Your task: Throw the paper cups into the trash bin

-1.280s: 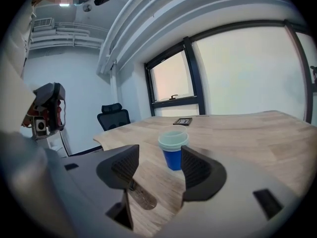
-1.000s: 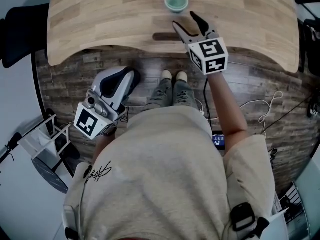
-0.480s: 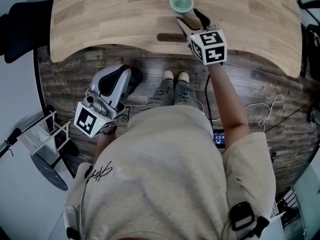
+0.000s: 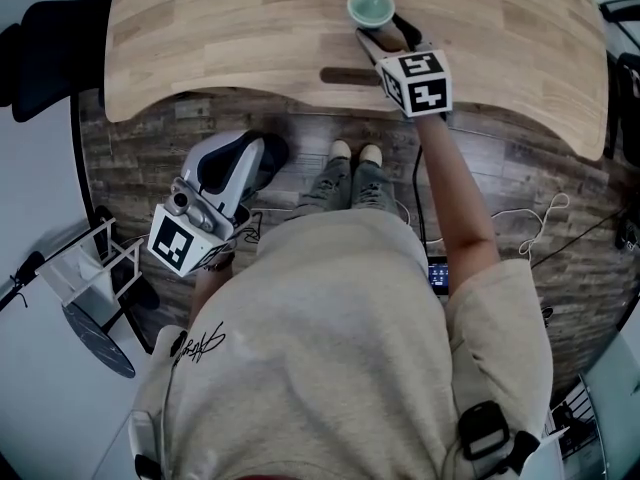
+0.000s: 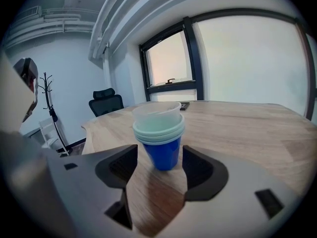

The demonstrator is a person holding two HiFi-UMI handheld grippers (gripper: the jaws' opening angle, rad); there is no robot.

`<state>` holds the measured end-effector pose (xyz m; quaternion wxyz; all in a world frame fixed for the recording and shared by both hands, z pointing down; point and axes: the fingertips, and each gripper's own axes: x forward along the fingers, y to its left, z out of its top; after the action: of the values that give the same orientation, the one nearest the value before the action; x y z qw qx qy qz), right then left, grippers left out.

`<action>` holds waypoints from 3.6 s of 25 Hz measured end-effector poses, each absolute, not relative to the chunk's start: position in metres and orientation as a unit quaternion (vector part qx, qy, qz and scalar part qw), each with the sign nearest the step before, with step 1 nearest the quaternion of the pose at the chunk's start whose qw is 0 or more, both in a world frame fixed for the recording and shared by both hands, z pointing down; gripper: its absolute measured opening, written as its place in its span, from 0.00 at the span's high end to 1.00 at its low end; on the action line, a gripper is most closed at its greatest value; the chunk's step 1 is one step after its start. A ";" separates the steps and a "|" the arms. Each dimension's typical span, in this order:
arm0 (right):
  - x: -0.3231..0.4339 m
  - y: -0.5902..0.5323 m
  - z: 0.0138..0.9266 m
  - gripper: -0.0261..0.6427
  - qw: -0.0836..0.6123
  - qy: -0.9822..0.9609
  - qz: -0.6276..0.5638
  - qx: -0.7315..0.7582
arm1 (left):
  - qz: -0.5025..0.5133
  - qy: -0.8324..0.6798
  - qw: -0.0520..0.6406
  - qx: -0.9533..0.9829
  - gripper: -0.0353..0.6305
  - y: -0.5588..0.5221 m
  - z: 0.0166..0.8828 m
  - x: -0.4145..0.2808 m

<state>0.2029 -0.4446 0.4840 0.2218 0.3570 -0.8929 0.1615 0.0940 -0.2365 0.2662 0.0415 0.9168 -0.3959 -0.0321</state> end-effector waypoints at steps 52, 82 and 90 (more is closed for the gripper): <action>0.203 -0.449 0.477 0.58 0.185 -0.890 0.130 0.396 | -0.019 -0.405 0.033 0.914 0.95 -0.223 0.271 0.079; 0.222 -0.423 0.399 0.58 0.116 -0.901 0.118 0.402 | -0.037 -0.379 0.009 0.925 0.95 -0.238 0.250 0.102; 0.227 -0.417 0.365 0.58 0.100 -0.907 0.095 0.398 | -0.041 -0.365 0.003 0.930 0.95 -0.243 0.245 0.110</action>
<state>0.2265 -0.4174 0.3653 0.1003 0.3982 -0.9068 0.0953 0.1096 -0.2429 0.2448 0.0025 0.9299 -0.3654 -0.0410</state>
